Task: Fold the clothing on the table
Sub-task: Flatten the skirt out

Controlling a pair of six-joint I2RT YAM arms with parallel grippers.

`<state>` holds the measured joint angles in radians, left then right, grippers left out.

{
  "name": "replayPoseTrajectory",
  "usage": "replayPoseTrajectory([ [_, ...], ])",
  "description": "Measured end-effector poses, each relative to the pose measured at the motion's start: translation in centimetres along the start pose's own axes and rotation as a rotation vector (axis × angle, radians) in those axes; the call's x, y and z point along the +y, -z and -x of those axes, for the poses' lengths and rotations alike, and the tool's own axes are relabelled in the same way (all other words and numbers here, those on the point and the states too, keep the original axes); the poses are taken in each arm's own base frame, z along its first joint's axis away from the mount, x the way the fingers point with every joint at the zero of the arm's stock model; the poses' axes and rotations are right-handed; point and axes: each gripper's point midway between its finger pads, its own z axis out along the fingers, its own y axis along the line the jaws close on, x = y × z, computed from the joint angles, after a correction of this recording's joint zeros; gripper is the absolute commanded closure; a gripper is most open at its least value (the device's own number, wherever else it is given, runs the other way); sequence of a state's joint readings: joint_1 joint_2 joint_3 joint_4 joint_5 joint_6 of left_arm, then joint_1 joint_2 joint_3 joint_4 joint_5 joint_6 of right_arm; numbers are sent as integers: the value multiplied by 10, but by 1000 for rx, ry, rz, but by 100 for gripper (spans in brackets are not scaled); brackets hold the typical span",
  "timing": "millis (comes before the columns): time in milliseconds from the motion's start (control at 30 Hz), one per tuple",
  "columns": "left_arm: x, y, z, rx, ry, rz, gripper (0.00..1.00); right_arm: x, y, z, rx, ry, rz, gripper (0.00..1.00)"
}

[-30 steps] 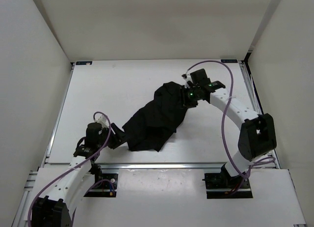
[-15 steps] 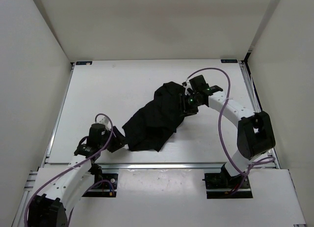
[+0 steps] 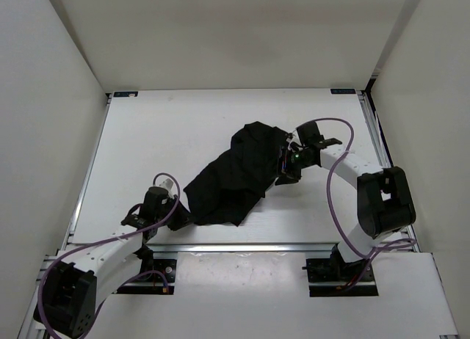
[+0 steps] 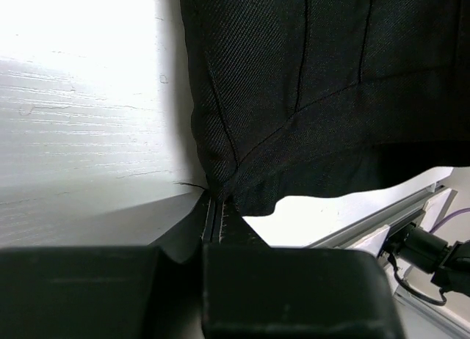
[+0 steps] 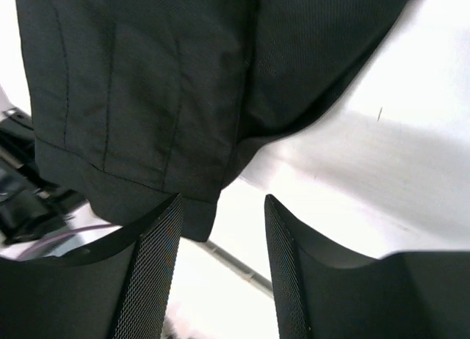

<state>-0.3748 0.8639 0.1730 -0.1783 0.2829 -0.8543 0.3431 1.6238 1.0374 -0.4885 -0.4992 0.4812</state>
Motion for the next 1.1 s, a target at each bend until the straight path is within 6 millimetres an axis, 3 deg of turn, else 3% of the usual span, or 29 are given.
replayPoseTrajectory([
  [333,2,0,3,-5,-6,7,100,13,-16,-25,111,-205,178,56],
  [400,2,0,4,-6,-6,10,100,16,-22,-29,145,-223,187,67],
  [467,3,1,7,-10,-8,15,100,17,-27,-34,176,-239,196,97],
  [600,7,2,15,-26,-3,35,100,20,-24,-33,193,-274,222,100],
  [667,9,5,24,-41,-12,58,100,17,-18,-24,169,-276,216,100],
  [767,3,12,47,-81,-56,88,100,4,7,10,53,-236,124,100],
  [867,-16,16,72,-129,-116,77,100,-5,42,48,-94,-156,26,100],
  [900,-34,17,83,-146,-161,42,100,-13,60,60,-160,-110,-50,100],
  [1100,-29,8,79,-108,-184,74,100,-70,81,45,-187,-80,-376,99],
])
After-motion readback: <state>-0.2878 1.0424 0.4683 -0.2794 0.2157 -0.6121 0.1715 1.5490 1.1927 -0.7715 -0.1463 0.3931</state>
